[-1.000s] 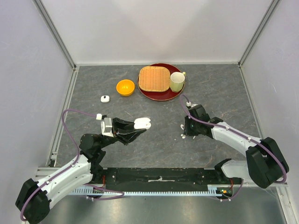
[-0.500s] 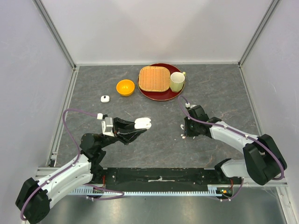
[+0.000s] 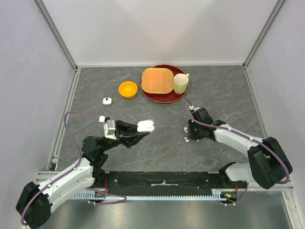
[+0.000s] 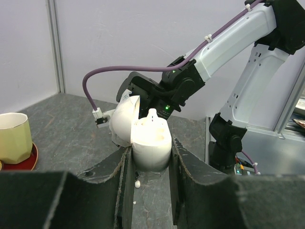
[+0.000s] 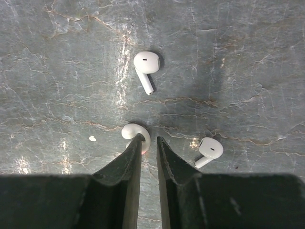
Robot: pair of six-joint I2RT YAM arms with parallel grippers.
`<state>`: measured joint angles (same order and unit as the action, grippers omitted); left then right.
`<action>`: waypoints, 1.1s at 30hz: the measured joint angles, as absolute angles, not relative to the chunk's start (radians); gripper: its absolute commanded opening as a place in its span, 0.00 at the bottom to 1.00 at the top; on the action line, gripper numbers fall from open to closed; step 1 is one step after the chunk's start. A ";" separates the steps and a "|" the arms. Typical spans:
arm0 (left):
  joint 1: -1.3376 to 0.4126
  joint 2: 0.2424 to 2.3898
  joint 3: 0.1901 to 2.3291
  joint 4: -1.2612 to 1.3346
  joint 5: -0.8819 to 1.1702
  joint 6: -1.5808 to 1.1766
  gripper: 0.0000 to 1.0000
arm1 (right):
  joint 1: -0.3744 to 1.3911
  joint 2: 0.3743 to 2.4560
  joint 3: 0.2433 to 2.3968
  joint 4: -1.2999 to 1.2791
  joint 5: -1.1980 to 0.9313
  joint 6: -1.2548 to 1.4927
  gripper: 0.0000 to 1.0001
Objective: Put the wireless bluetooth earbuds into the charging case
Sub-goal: Pick up the earbud from the center of the board.
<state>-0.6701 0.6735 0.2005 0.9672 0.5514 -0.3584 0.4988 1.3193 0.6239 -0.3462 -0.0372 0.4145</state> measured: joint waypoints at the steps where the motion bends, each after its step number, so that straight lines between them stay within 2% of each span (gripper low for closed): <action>1: -0.670 0.673 0.200 0.967 0.551 -0.358 0.02 | 0.499 1.320 0.623 -0.344 -0.040 0.414 0.25; 25: -0.670 0.680 0.189 0.967 0.551 -0.358 0.02 | 0.494 1.344 0.621 -0.311 -0.098 0.408 0.25; 33: -0.670 0.682 0.189 0.967 0.550 -0.358 0.02 | 0.493 1.349 0.621 -0.299 -0.134 0.398 0.22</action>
<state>-0.6701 0.6819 0.1894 0.9672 0.5503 -0.3584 0.4934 1.3491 0.6209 -0.2993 -0.1341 0.3977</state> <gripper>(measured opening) 0.360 0.231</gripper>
